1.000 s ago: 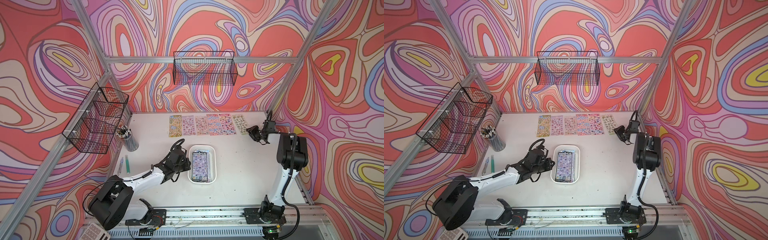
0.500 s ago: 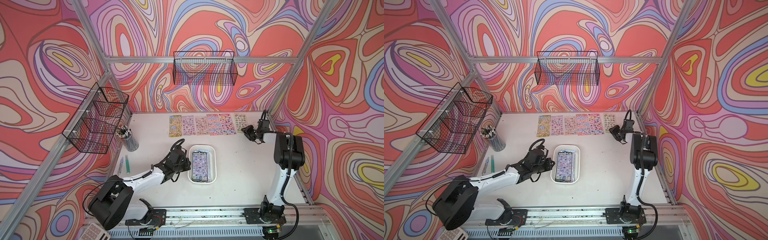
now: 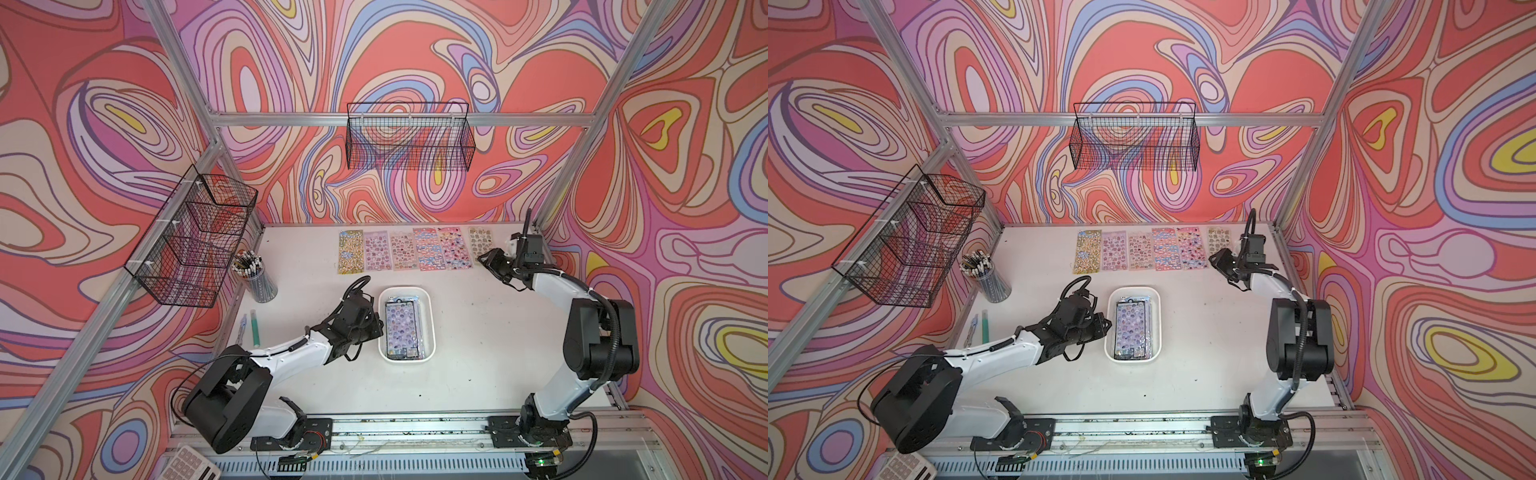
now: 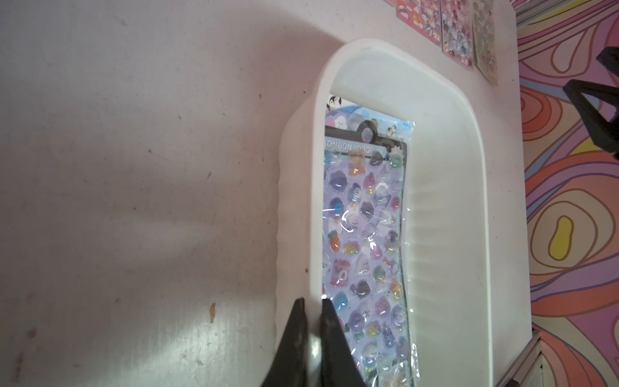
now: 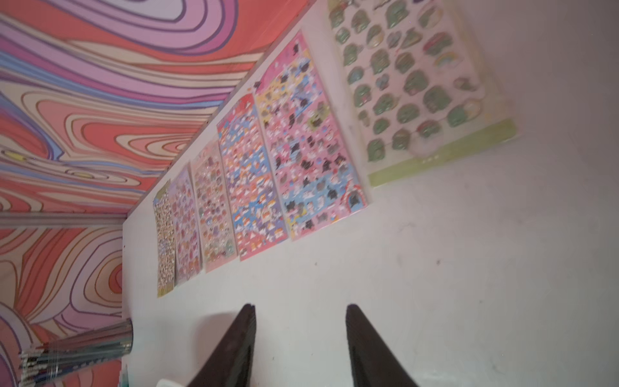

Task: Take the stickers out of the storage box
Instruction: Place the sticker at the center of the board.

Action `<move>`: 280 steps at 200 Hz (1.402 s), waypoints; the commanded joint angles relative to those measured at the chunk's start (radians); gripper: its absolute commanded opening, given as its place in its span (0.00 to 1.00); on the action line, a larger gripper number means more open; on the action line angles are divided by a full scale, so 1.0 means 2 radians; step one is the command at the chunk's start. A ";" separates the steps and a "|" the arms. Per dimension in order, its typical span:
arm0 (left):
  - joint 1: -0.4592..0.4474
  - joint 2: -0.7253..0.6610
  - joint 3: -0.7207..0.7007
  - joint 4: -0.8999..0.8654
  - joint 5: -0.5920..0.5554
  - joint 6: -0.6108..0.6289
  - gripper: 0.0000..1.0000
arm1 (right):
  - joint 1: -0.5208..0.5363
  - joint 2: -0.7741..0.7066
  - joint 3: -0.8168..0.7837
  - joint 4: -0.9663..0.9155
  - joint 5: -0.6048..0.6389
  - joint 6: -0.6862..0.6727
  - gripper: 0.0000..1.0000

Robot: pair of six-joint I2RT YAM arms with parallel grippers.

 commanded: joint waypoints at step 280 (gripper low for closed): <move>-0.026 -0.171 0.115 -0.259 -0.140 0.097 0.58 | 0.270 -0.102 -0.131 -0.111 0.126 -0.022 0.29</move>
